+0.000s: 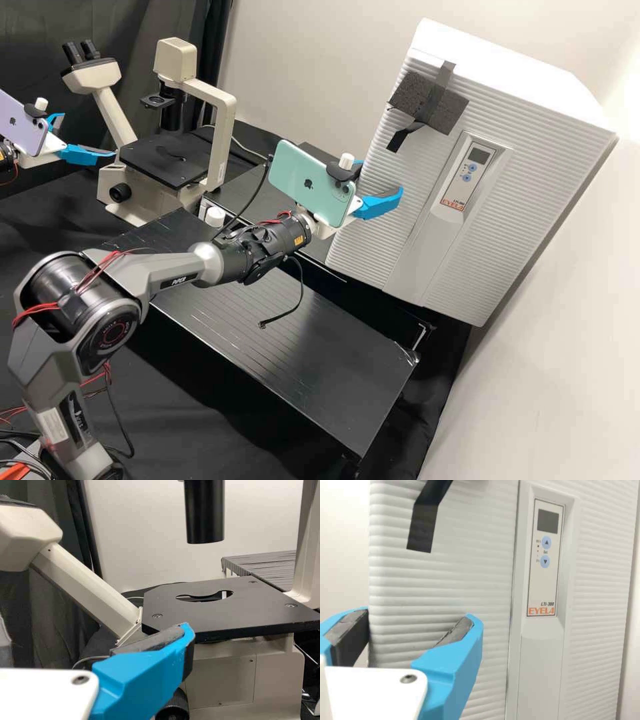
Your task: Open the incubator door.
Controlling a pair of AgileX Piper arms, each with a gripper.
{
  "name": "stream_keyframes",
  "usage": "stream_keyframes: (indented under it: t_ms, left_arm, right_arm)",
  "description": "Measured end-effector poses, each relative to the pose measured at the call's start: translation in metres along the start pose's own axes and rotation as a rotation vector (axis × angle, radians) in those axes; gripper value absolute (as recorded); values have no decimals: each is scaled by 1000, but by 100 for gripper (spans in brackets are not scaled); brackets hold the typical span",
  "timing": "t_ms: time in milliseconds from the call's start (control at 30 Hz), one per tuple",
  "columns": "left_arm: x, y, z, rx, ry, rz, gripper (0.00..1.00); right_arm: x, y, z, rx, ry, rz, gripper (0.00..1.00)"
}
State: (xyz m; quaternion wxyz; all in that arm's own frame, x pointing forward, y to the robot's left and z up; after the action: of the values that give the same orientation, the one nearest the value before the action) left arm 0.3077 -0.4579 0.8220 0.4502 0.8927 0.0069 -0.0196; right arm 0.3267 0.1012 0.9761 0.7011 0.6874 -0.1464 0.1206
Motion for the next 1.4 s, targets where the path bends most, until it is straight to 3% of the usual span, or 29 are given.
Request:
stream_keyframes:
  t_ms: [233,533,600,733,867,900,967,1200,1267,1400]
  left_arm:
    - [0,0,0,0,0,0,100]
    - [0,0,0,0,0,0,100]
    - [0,0,0,0,0,0,100]
    - [0,0,0,0,0,0,100]
    - [0,0,0,0,0,0,100]
    - [0,0,0,0,0,0,100]
    - [0,0,0,0,0,0,100]
    - [0,0,0,0,0,0,100]
    - [0,0,0,0,0,0,100]
    - [0,0,0,0,0,0,100]
  right_arm:
    - [-19,14,6,-37,5,15,0]
    - [-57,31,12,-45,-1,57,0]
    - [-67,34,13,-35,-6,75,0]
    - [-89,41,16,25,-17,135,0]
    - [-113,51,15,69,-12,248,0]
    - [-121,53,15,77,-10,271,100]
    - [-134,56,12,76,11,321,100]
    - [-175,61,3,-24,44,465,100]
    - [-190,63,3,-27,53,507,100]
    - [-206,64,-2,10,120,532,100]
